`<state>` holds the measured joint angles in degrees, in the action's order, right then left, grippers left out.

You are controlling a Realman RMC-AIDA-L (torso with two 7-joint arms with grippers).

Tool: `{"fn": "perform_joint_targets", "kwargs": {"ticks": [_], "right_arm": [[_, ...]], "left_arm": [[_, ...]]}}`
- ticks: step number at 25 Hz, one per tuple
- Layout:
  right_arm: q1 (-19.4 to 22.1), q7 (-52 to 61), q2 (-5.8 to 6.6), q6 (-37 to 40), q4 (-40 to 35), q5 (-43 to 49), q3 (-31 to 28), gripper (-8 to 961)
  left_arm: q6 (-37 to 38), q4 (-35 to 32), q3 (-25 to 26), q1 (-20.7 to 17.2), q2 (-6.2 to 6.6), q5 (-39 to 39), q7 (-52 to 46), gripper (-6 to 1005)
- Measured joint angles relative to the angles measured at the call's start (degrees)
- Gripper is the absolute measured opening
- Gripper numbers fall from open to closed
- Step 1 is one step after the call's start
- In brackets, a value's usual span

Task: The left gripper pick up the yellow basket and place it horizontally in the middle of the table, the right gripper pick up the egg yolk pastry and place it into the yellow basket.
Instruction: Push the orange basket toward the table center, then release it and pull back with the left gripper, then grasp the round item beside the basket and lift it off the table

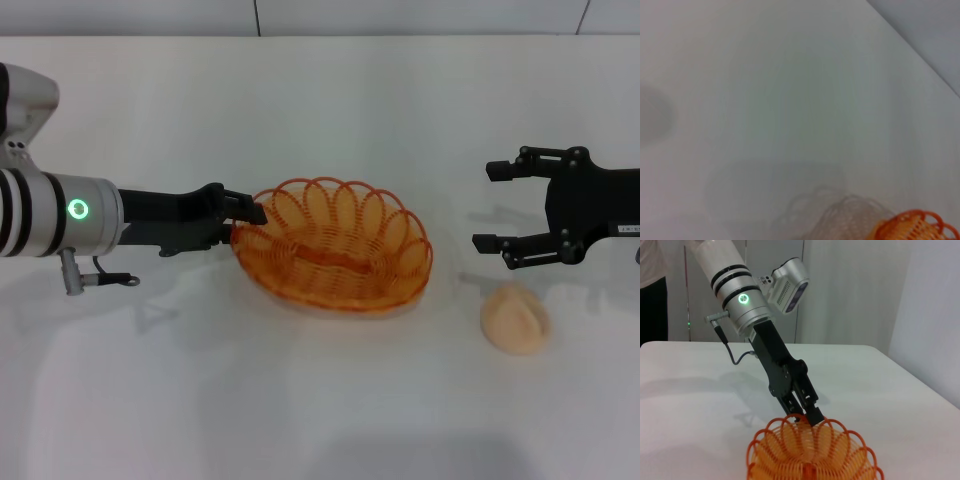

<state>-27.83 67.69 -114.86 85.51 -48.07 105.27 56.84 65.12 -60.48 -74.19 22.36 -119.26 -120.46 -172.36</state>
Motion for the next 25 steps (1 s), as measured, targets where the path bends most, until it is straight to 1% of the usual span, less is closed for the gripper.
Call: {"fn": "perform_joint_targets", "kwargs": {"ticks": [2,9,13,19,20,23,25], "right_arm": [[0.05,-0.01,0.0,0.01,0.0,-0.05,-0.03,851],[0.2,-0.01,0.0,0.45,0.0,-0.37,-0.17,852],[0.27,0.33,0.0,0.52,0.0,-0.42,-0.23,851],[1.04,0.74,-0.07,0.54,-0.56,-0.59,-0.31,851],[1.22,0.81,-0.08,0.54,-0.7,-0.73,-0.32,851],[1.65,1.29,-0.1,0.53,-0.84,-1.32,-0.33,851],[1.92,1.79,-0.14,0.52,-0.88,-1.5,-0.34,850]], "left_arm": [[0.31,0.0,0.04,0.0,0.0,-0.03,0.01,345],[2.36,-0.54,0.85,0.02,0.26,-0.3,0.34,636],[4.59,-3.44,2.8,-0.58,0.61,-0.89,2.49,825],[7.34,-10.13,5.88,-2.42,0.67,-5.55,7.7,832],[8.22,-10.91,7.39,-2.66,0.75,-5.8,11.83,833],[10.12,-11.07,9.64,-2.44,0.84,-5.59,18.95,836],[12.05,-11.07,11.51,-2.19,0.84,-5.29,26.41,838]]}}
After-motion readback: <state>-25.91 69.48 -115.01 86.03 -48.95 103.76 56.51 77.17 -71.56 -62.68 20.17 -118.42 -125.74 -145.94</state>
